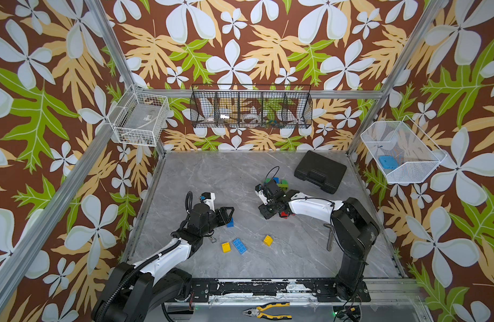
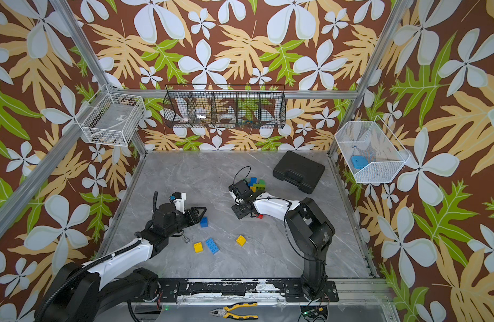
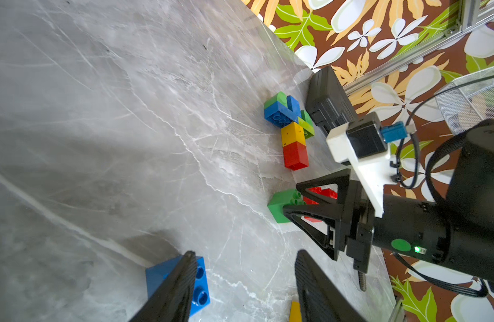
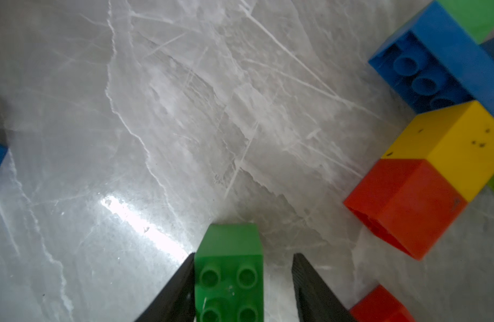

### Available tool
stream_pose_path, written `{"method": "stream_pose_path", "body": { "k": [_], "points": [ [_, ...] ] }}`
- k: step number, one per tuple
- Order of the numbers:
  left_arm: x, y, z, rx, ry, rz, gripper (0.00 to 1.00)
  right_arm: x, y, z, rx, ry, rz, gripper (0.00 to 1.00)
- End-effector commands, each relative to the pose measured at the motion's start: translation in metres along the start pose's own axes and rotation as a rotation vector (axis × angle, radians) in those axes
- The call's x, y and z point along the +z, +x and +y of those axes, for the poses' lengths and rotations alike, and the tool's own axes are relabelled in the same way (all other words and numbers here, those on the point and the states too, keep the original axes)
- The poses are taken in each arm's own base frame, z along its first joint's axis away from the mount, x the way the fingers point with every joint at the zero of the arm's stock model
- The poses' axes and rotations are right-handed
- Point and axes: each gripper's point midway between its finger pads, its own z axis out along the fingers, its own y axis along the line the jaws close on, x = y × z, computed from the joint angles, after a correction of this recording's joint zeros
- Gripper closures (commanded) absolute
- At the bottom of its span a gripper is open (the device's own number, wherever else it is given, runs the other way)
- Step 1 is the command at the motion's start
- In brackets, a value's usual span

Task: Assemble a fork with lego
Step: Pick up the lego brick from the center of the board.

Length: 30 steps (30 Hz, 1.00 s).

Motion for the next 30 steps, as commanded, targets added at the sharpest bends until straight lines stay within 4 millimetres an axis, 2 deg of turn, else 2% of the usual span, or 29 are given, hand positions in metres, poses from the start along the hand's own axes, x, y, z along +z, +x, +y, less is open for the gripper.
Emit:
{"method": "stream_pose_path", "body": {
  "k": [1,9,12,15,19,22,23,25,28,30],
  "points": [
    [0.0,-0.006,-0.007,0.004,0.032,-0.02,0.41,0.001,0.001,-0.001,0.017,0.008,0.011,0.47],
    [-0.001,-0.006,-0.007,0.004,0.035,-0.019,0.42,0.002,-0.002,0.001,0.031,-0.003,0.011,0.58],
    [-0.004,-0.008,-0.005,-0.005,0.038,-0.032,0.42,-0.006,-0.006,0.001,0.029,0.0,-0.01,0.63],
    [-0.011,-0.01,-0.001,-0.033,0.047,-0.058,0.42,-0.023,-0.018,0.007,-0.015,-0.007,-0.067,0.66],
    [-0.023,-0.011,0.01,-0.083,0.057,-0.095,0.41,-0.044,-0.038,0.03,-0.115,-0.045,-0.136,0.69],
    [-0.031,-0.013,0.017,-0.12,0.069,-0.118,0.41,-0.052,-0.047,0.064,-0.244,-0.127,-0.153,0.73],
    [-0.034,-0.014,0.02,-0.139,0.079,-0.128,0.41,-0.054,-0.048,0.08,-0.305,-0.169,-0.154,0.76],
    [-0.04,-0.016,0.025,-0.177,0.1,-0.146,0.42,-0.054,-0.054,0.094,-0.383,-0.188,-0.163,0.87],
    [-0.047,-0.017,0.034,-0.21,0.108,-0.162,0.42,-0.057,-0.07,0.102,-0.463,-0.198,-0.211,1.0],
    [-0.05,-0.017,0.037,-0.222,0.111,-0.163,0.42,-0.061,-0.083,0.105,-0.507,-0.196,-0.265,1.0]
  ]
}}
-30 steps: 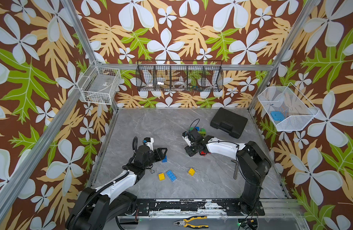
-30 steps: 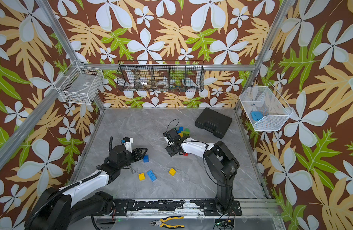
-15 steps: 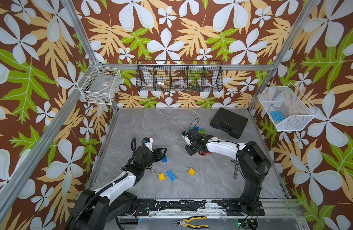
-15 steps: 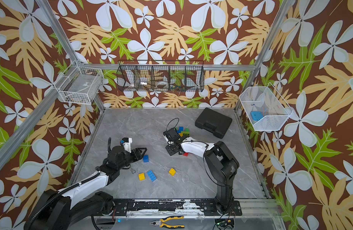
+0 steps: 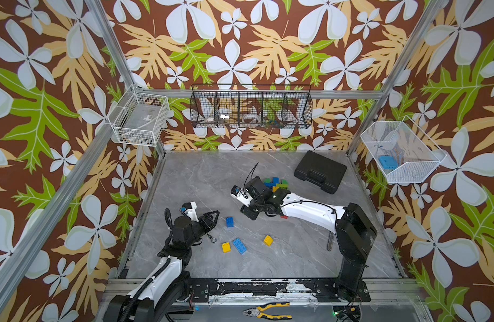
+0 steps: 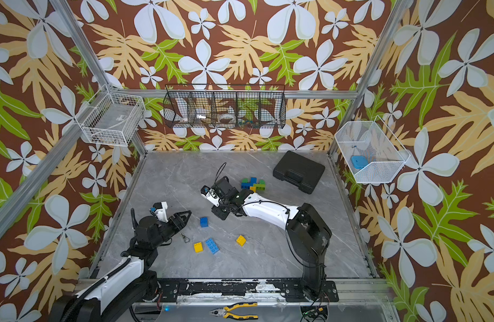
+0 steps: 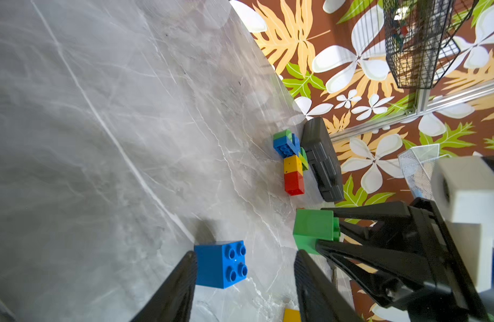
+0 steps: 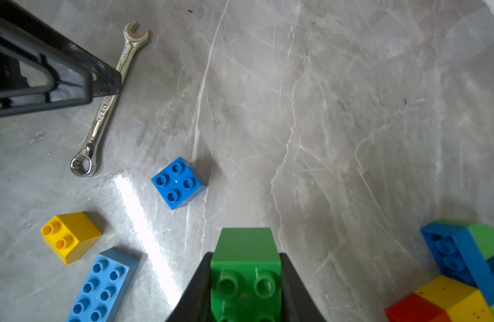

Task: Assemble a fork with lego
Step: Pick up the lego brick from the center of the board, then assemble the lego brick with the lego brick.

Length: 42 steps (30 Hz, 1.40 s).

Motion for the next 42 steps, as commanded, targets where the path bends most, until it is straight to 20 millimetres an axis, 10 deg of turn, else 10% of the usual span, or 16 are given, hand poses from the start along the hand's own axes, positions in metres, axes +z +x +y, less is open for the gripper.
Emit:
{"method": "stream_pose_path", "body": {
  "k": [1,8,21,42],
  "points": [
    [-0.004,-0.003,-0.011,-0.015,0.074,0.003,0.42,-0.002,-0.022,0.003,-0.142,-0.027,-0.069,1.0],
    [-0.009,-0.004,-0.007,-0.072,0.108,0.005,0.42,0.002,-0.05,0.016,-0.32,-0.113,-0.106,1.0],
    [-0.011,-0.008,-0.001,-0.145,0.131,0.017,0.42,0.024,-0.025,0.047,-0.509,-0.203,0.198,1.0],
    [-0.005,0.001,0.007,-0.174,0.116,0.071,0.41,0.045,-0.023,0.066,-0.587,-0.348,0.211,1.0]
  ]
}}
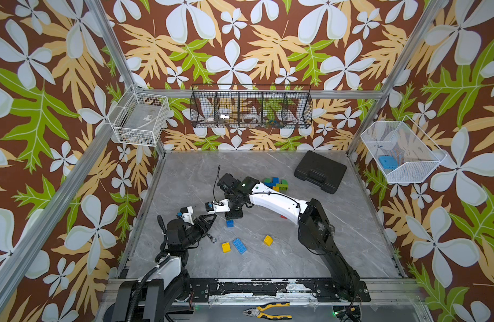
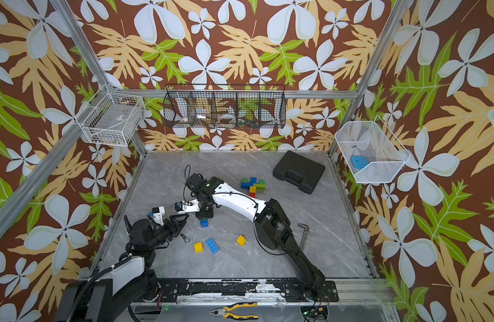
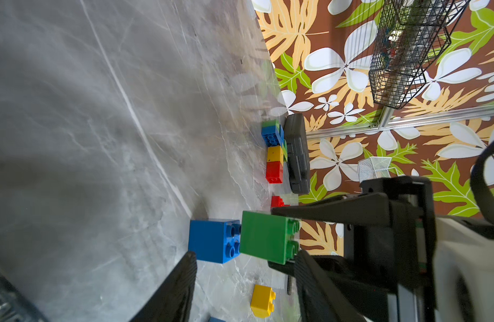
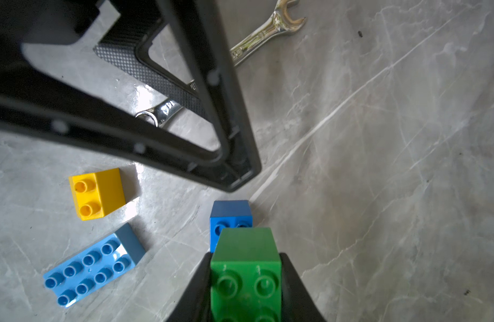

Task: Assemble a fork with lego
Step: Assemble the lego brick with the lego brick.

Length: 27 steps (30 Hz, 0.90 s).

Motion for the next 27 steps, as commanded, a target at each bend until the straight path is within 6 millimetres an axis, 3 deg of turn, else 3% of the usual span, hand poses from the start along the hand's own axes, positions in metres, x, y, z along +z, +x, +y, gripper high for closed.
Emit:
{"method": "stream_pose_path", "body": {
  "k": [1,27],
  "points": [
    [0.0,-0.005,-0.01,0.024,0.036,-0.008,0.41,0.0,0.003,0.008,-0.003,-0.044,0.013,1.0],
    [0.001,-0.004,-0.008,0.022,0.026,-0.003,0.41,0.015,0.015,0.013,0.031,-0.113,0.034,1.0]
  ]
}}
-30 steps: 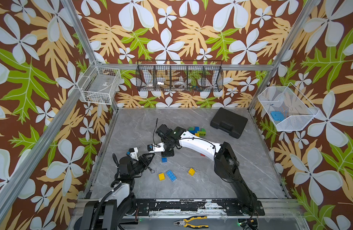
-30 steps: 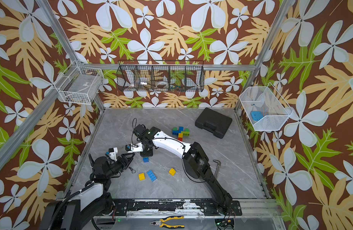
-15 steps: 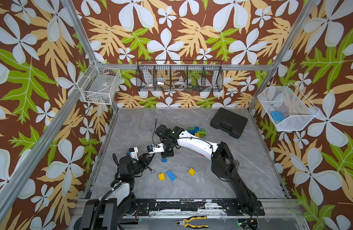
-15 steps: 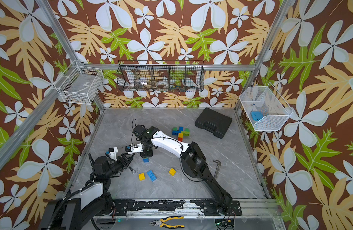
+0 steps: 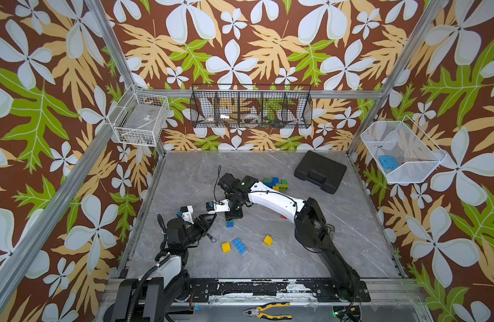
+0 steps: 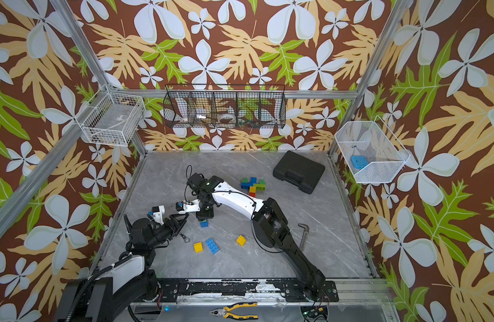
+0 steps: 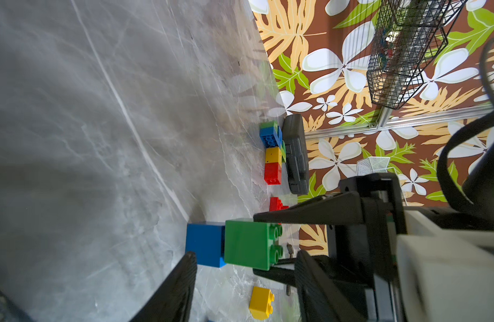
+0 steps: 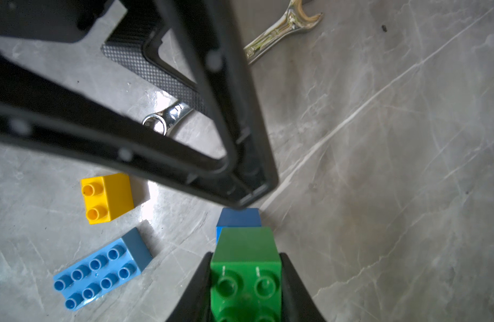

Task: Assemble a fork with lego
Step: Assemble the lego brick with the lego brick.

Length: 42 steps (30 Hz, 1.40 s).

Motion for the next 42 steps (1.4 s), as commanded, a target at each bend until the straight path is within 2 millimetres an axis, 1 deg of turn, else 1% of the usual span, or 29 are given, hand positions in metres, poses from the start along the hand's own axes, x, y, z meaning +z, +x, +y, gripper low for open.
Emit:
{"method": "stream_pose_path", "body": {
  "k": [1,7,15,23,27,32,35,37,40,42],
  "points": [
    [0.0,-0.002,-0.006,0.019,0.024,-0.004,0.41,0.006,0.014,0.01,0.016,-0.043,0.055,1.0],
    [0.0,-0.003,-0.007,0.02,0.025,-0.005,0.42,0.006,0.019,0.011,0.024,-0.047,0.08,1.0],
    [0.001,-0.004,-0.008,0.022,0.025,-0.001,0.41,0.006,0.03,0.002,0.056,-0.023,0.112,1.0],
    [0.002,-0.004,-0.008,0.026,0.022,0.004,0.41,0.007,0.035,0.006,0.077,-0.047,0.109,1.0],
    [0.003,-0.004,-0.008,0.037,0.019,0.011,0.41,0.013,0.042,0.011,0.097,-0.072,0.121,1.0],
    [0.003,-0.004,-0.002,0.062,-0.023,0.02,0.41,0.028,0.056,0.02,0.131,-0.105,0.161,1.0],
    [0.003,-0.005,0.0,0.07,-0.038,0.016,0.41,0.035,0.064,0.02,0.16,-0.101,0.187,1.0],
    [0.003,-0.005,0.001,0.074,-0.044,0.016,0.41,0.031,0.059,0.014,0.185,-0.074,0.163,1.0],
    [0.007,-0.004,-0.001,0.096,-0.053,0.031,0.41,0.009,0.047,-0.003,0.259,0.005,0.086,1.0],
    [0.014,-0.001,-0.006,0.135,-0.071,0.051,0.41,-0.008,0.046,-0.014,0.323,0.074,0.049,1.0]
  ]
}}
